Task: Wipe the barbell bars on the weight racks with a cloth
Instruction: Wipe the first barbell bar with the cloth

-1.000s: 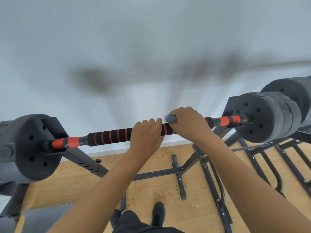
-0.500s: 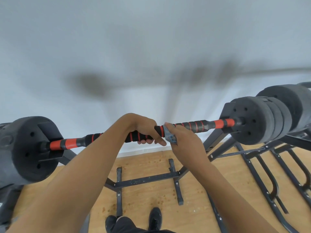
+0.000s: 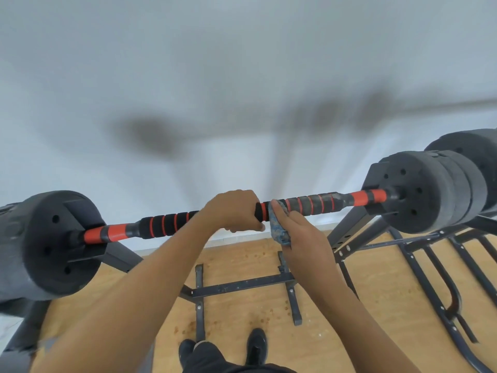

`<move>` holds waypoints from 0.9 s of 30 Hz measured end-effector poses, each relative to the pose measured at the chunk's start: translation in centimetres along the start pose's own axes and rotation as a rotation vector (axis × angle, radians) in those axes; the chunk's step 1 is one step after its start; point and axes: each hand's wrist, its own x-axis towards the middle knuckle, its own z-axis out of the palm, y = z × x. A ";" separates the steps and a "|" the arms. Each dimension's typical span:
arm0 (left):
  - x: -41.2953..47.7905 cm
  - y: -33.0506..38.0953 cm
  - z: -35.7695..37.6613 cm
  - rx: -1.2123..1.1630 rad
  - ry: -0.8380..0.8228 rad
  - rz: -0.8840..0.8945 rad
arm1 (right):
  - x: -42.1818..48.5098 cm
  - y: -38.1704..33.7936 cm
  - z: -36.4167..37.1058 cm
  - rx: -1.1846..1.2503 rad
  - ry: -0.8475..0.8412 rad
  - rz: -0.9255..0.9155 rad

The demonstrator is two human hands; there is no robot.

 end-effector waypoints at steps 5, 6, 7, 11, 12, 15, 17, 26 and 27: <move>0.5 -0.5 -2.5 -0.323 -0.390 0.017 | -1.4 0.2 0.1 0.001 -0.010 0.004; 0.3 -0.5 -2.3 -0.312 -0.343 0.031 | -1.7 0.1 -0.2 0.013 -0.009 0.005; 0.0 -0.4 -1.8 -0.278 -0.256 0.044 | -1.9 -0.1 -0.6 0.030 0.008 -0.001; -2.3 0.5 0.9 0.220 0.330 0.003 | 1.2 -0.1 -2.8 0.118 0.130 -0.053; -2.6 0.7 1.9 0.299 0.427 -0.010 | 2.7 -0.2 -3.2 0.067 0.116 -0.084; -2.7 0.9 4.1 0.411 0.593 0.004 | 6.1 -1.4 -3.1 -0.148 -0.004 -0.116; -2.4 0.6 4.0 0.421 0.596 -0.011 | 6.2 -2.3 -2.3 -0.232 -0.042 -0.073; -0.6 0.3 0.4 0.081 0.090 -0.026 | 1.5 -1.0 -1.4 -0.182 -0.092 -0.021; -0.3 0.1 -0.3 -0.040 -0.036 -0.022 | 1.2 -1.0 -1.4 -0.203 -0.091 -0.022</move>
